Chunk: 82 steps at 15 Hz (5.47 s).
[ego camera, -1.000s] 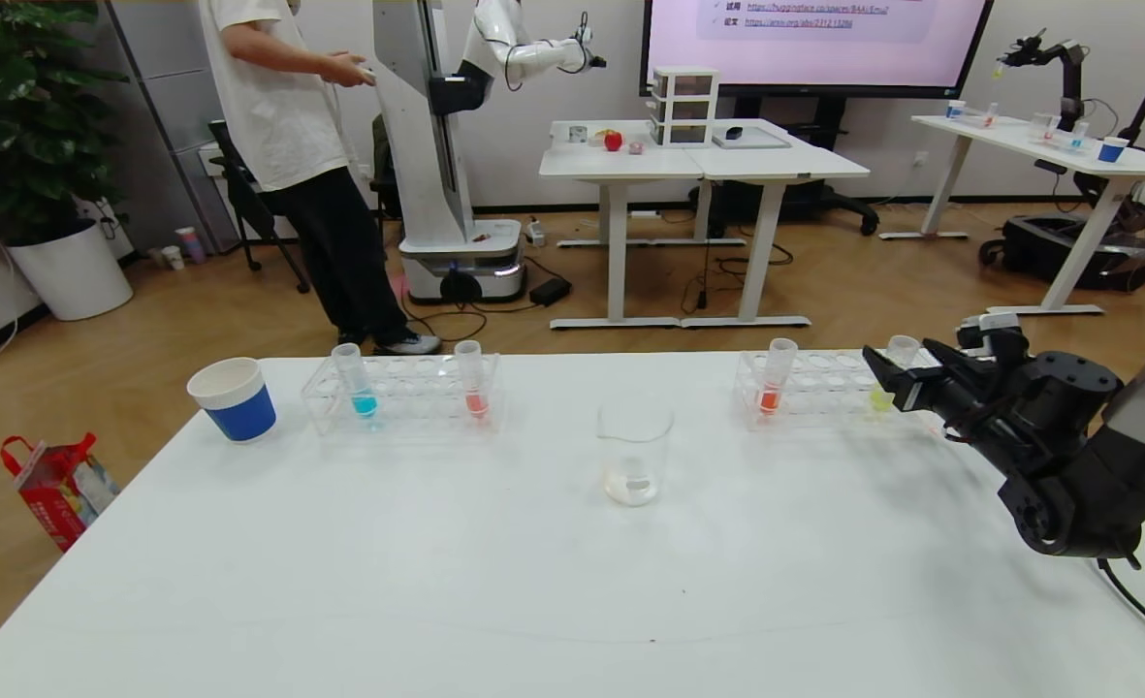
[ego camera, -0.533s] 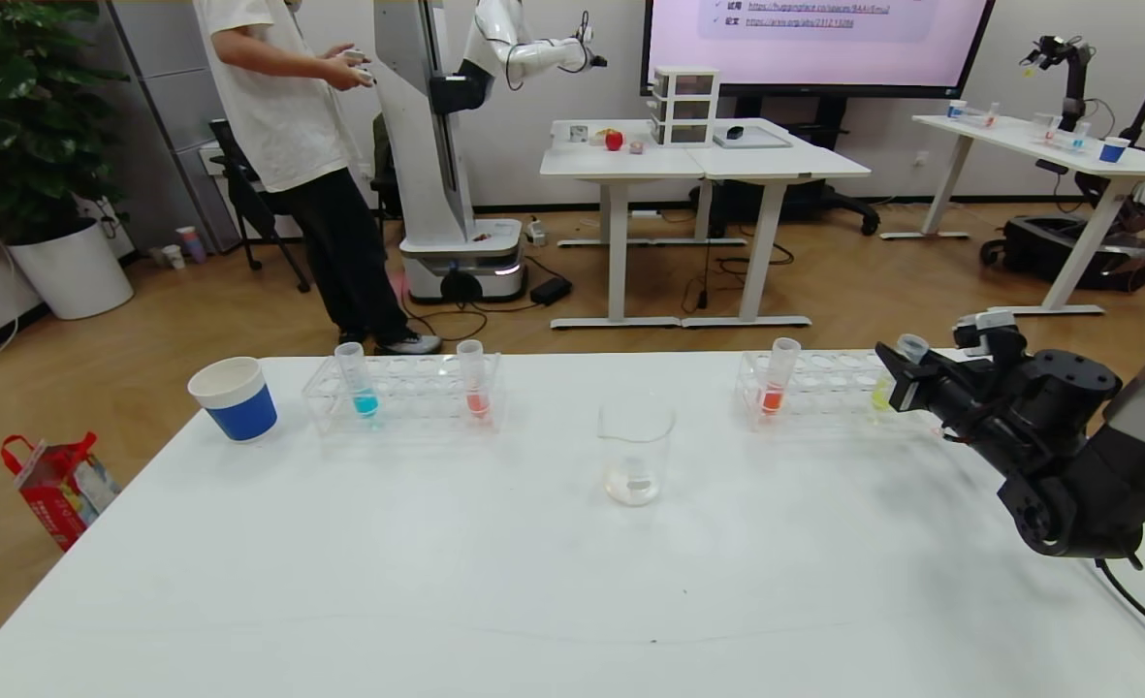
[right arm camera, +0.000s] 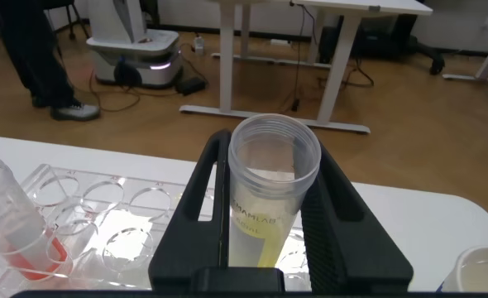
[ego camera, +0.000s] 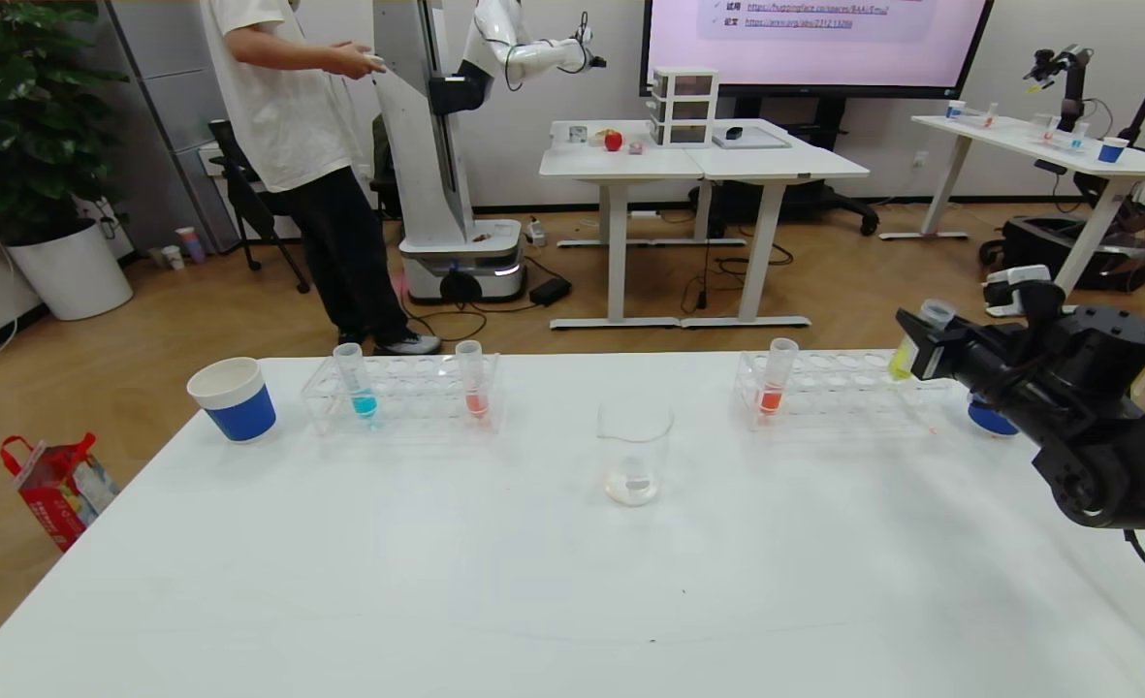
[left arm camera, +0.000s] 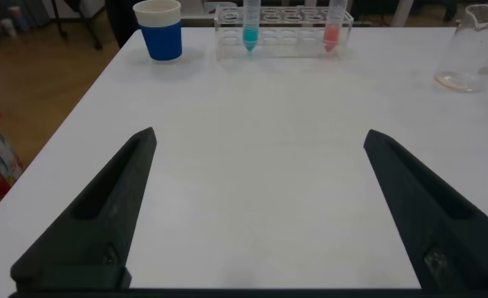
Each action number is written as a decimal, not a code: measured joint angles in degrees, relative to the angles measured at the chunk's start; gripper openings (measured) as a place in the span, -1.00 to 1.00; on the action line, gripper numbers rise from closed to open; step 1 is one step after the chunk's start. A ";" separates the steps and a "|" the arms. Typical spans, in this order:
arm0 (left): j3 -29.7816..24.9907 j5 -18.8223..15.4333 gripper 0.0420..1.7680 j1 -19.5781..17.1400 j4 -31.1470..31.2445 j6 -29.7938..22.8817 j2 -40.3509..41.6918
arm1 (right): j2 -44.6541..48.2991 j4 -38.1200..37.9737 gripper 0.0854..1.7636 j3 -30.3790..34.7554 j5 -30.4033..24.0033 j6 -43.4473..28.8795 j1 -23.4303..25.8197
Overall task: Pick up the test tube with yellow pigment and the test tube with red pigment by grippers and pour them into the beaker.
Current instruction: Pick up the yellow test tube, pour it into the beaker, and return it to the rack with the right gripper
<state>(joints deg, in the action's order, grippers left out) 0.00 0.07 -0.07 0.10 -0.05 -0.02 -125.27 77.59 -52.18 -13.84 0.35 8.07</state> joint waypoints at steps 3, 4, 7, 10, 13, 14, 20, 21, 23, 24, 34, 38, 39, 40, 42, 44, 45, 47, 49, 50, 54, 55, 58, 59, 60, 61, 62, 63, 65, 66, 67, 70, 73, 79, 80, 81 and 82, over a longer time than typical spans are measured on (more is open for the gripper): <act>0.00 0.00 0.98 0.00 0.00 -0.02 0.00 | 3.61 -1.68 -0.50 0.44 -0.16 2.36 -0.30; 0.00 0.00 0.98 0.00 0.00 0.00 0.00 | 4.24 -1.72 -0.50 0.63 -0.16 3.12 -0.30; 0.00 0.00 0.98 0.00 0.00 -0.05 0.00 | 5.32 -1.85 -0.50 1.02 2.12 7.39 -1.32; 0.00 0.00 0.98 0.00 0.00 0.00 0.00 | 6.23 -1.90 -0.50 1.02 4.44 7.77 -4.74; 0.00 0.00 0.98 0.00 0.00 0.00 0.00 | 7.13 -1.57 -0.50 0.66 6.01 8.13 -9.91; 0.00 0.00 0.98 0.00 0.00 -0.02 0.00 | 7.46 -1.46 -0.50 0.22 6.34 9.45 -11.86; 0.00 0.00 0.98 0.00 0.00 -0.02 0.00 | 6.36 3.69 -0.50 -1.66 5.35 19.08 -21.38; 0.00 -0.02 0.98 0.00 0.00 -0.02 0.00 | 5.75 4.90 -0.50 -1.99 4.22 21.00 -22.76; 0.00 0.00 0.98 0.00 0.00 -0.05 0.00 | 4.22 6.25 -0.50 -2.51 1.60 25.03 -24.66; 0.00 0.02 0.98 0.00 0.00 -0.05 0.00 | 3.24 7.52 -0.50 -3.08 0.67 26.51 -25.27; 0.00 0.00 0.98 0.02 0.00 0.00 0.00 | -2.38 11.87 -0.50 -5.62 -9.18 42.42 -30.09; 0.00 0.00 0.98 0.00 0.00 0.00 0.00 | -2.73 11.87 -0.50 -4.83 -16.62 53.39 -29.28; 0.00 -0.02 0.98 0.00 0.00 -0.02 0.00 | -2.95 11.85 -0.50 -4.66 -17.01 55.08 -29.34; 0.00 0.00 0.98 0.00 0.00 -0.02 0.00 | -3.21 11.85 -0.50 -4.60 -17.55 56.67 -29.48; 0.00 0.00 0.98 0.00 0.00 -0.02 0.00 | -3.84 11.82 -0.50 -4.57 -18.03 59.26 -29.93; 0.00 -0.02 0.98 0.00 0.00 -0.05 0.00 | -4.63 11.65 -0.50 -4.71 -18.13 62.45 -30.04; 0.00 0.00 0.98 0.00 0.00 -0.02 0.00 | -5.18 11.19 -0.50 -5.05 -18.13 63.82 -30.06; 0.00 0.00 0.98 0.00 0.00 -0.02 0.00 | -6.31 10.86 -0.50 -6.08 -18.13 65.29 -30.12; 0.00 0.00 0.98 0.00 -0.02 0.00 0.00 | -7.39 10.33 -0.50 -7.58 -18.13 67.95 -30.00; 0.00 0.00 0.98 0.00 0.00 -0.02 0.00 | -7.80 9.84 -0.50 -8.00 -18.14 69.66 -29.92; 0.00 0.00 0.98 0.00 0.00 -0.02 0.00 | -9.26 9.56 -0.50 -9.12 -18.05 74.31 -30.17; 0.00 0.00 0.98 0.00 0.00 -0.02 0.00 | -9.46 9.25 -0.50 -9.62 -18.05 75.36 -30.20; 0.00 0.00 0.98 0.00 -0.02 -0.02 0.00 | -9.68 8.29 -0.50 -11.02 -18.03 78.51 -30.06; 0.00 -0.02 0.98 0.00 0.00 -0.02 0.00 | -9.70 8.29 -0.50 -11.24 -17.97 79.25 -30.09; 0.00 0.00 0.98 0.00 -0.02 -0.02 0.00 | -9.73 8.29 -0.50 -11.36 -17.91 80.24 -30.12; 0.00 0.00 0.98 0.00 0.00 -0.02 0.00 | -9.74 8.29 -0.50 -11.47 -17.88 81.09 -30.15; 0.00 0.00 0.98 0.00 0.00 0.00 0.00 | -9.79 8.31 -0.50 -11.50 -17.86 81.79 -30.20; 0.00 -0.02 0.98 0.00 0.00 -0.02 0.00 | -9.85 8.33 -0.50 -11.52 -17.80 82.49 -30.23; 0.00 0.00 0.98 0.00 0.00 0.00 0.00 | -10.07 8.42 -0.50 -11.57 -17.77 83.41 -30.28; 0.00 0.00 0.98 0.00 0.00 -0.02 0.00 | -10.23 8.44 -0.50 -11.61 -17.77 84.18 -30.28; 0.00 0.00 0.98 0.00 0.00 -0.02 0.00 | -10.36 8.44 -0.50 -11.61 -17.82 85.00 -30.28; 0.00 -0.02 0.98 0.00 0.00 -0.02 0.00 | -10.53 8.29 -0.50 -11.80 -17.97 87.69 -30.28; 0.00 0.00 0.98 0.00 -0.02 -0.02 0.00 | -10.48 8.09 -0.50 -12.02 -18.38 91.27 -30.28; 0.00 0.00 0.98 0.00 0.00 -0.02 0.00 | -9.90 7.05 -0.50 -12.21 -20.14 95.49 -30.74; 0.00 0.00 0.98 0.00 0.00 -0.02 0.00 | -9.81 7.05 -0.50 -12.21 -20.25 95.54 -30.81; 0.00 0.02 0.98 0.00 0.00 -0.02 0.00 | -9.73 7.02 -0.50 -12.21 -20.26 95.56 -30.83; 0.00 0.00 0.98 0.00 0.00 -0.02 0.00 | -9.65 7.00 -0.50 -12.21 -20.25 95.56 -30.81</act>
<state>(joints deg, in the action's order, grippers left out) 0.00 0.07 -0.07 0.10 -0.07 -0.02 -134.93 84.59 -64.39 -34.08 95.92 -22.74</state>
